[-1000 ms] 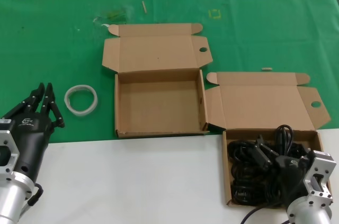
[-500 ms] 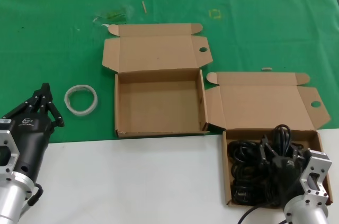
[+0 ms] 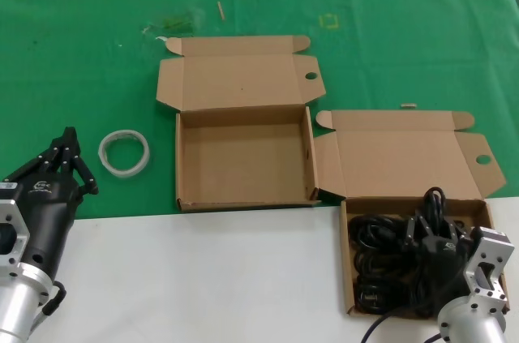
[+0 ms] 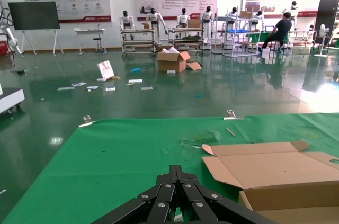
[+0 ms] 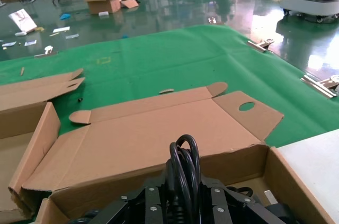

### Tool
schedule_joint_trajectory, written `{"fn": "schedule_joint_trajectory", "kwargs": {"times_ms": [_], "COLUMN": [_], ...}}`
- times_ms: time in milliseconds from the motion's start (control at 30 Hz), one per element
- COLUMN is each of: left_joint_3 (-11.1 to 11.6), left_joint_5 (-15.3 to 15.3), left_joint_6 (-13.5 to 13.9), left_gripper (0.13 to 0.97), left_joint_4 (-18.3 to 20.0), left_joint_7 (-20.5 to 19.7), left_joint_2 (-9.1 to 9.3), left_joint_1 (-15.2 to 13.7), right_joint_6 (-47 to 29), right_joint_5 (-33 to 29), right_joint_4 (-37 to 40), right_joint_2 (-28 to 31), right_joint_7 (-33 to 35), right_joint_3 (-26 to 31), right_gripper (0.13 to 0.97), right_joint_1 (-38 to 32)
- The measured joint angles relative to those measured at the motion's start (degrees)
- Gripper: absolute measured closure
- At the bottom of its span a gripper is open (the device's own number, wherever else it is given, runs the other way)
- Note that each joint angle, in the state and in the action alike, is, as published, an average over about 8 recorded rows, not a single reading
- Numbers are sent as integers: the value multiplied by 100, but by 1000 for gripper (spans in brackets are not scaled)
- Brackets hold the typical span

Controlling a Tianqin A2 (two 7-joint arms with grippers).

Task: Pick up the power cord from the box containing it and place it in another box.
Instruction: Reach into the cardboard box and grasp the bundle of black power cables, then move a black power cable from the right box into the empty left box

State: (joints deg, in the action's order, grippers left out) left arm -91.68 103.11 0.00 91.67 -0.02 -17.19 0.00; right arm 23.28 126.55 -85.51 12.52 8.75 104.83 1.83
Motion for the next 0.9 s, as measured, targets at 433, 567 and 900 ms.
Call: {"fn": "schedule_joint_trajectory", "kwargs": {"times_ms": [433,567,900], "left_joint_3": [0,0,0], "left_joint_5": [0,0,0], "left_joint_6": [0,0,0], "left_gripper": [957,957,957], "left_joint_4": [0,0,0], "left_joint_7": [0,0,0], "left_joint_2": [0,0,0], "left_joint_1": [0,0,0], "right_joint_6": [478,627,161], "right_joint_5": [352,736,2383], "right_joint_4": [-955,-1192,161], "right_joint_2": [109,306,741], "right_joint_7": [532,933,2195], "right_joint_3": [283,662,2319], "right_gripper": [868,868,868], "right_joint_1": [-167,-636,-2875]}}
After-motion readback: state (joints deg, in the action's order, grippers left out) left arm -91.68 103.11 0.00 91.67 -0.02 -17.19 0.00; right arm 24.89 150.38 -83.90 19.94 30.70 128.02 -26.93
